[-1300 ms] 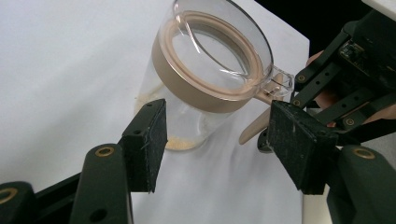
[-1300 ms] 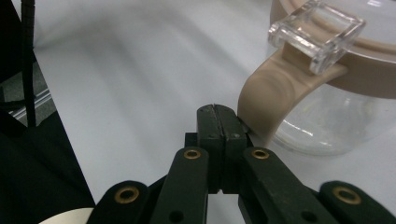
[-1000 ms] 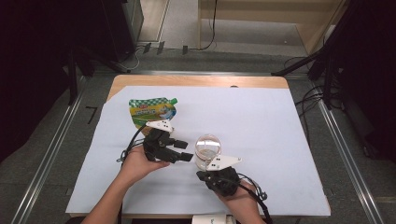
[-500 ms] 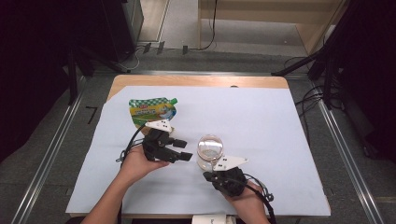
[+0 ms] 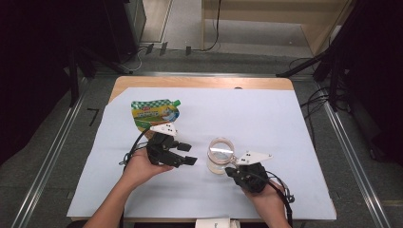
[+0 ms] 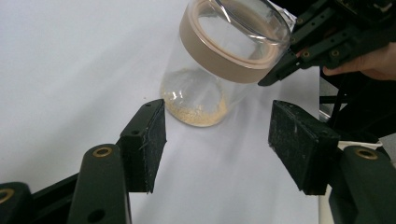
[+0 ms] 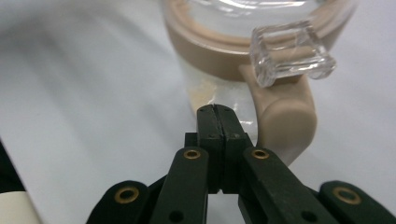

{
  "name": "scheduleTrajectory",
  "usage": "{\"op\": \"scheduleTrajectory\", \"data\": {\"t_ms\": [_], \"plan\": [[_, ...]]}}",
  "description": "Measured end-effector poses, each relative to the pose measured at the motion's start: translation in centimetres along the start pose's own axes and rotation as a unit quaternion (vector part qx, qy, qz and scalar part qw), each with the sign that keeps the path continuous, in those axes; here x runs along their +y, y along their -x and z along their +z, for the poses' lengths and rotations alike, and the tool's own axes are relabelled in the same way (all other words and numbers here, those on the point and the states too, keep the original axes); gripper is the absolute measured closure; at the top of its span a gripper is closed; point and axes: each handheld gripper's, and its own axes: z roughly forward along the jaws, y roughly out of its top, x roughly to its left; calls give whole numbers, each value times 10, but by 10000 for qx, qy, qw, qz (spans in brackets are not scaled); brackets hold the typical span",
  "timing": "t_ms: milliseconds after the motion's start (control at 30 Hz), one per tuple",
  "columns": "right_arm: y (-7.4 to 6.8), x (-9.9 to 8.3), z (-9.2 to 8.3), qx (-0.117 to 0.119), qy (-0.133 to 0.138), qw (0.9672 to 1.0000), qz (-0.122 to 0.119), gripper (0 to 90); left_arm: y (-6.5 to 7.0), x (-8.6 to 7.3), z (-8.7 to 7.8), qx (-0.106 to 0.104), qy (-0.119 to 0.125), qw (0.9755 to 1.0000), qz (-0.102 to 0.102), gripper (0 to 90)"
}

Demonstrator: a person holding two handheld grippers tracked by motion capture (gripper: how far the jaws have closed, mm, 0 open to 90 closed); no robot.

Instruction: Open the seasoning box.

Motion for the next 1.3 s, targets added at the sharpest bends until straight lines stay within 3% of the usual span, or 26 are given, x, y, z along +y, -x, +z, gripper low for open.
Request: {"op": "scheduleTrajectory", "data": {"t_ms": [433, 767, 833, 867, 933, 1067, 1167, 1300], "plan": [[30, 1, -6, -297, -7, 9993, 232, 900, 4, 1, 7, -29, -30, 9999, 110, 374], [55, 4, 7, -553, 169, 9977, 346, 900, 5, 2, 12, -29, -46, 9999, 133, 363], [61, 4, 11, -469, 225, 9979, 390, 900, 5, 3, 14, -43, -51, 9998, 180, 362], [66, 5, 13, -369, 226, 9986, 289, 900, 5, 4, 14, -43, -5, 9999, 144, 362], [70, 7, 15, -378, 224, 9989, 143, 900, 3, 7, 15, -56, -17, 9999, 110, 361], [76, 10, 24, -332, 213, 9991, 171, 900, 4, 12, 17, -5, 58, 9999, 161, 337], [77, 12, 27, -358, 118, 9993, 82, 900, 5, 20, 21, 7, -3, 9998, 179, 295], [77, 13, 29, -305, 85, 9994, 148, 900, 4, 26, 24, -38, 49, 9999, 145, 274]]}}
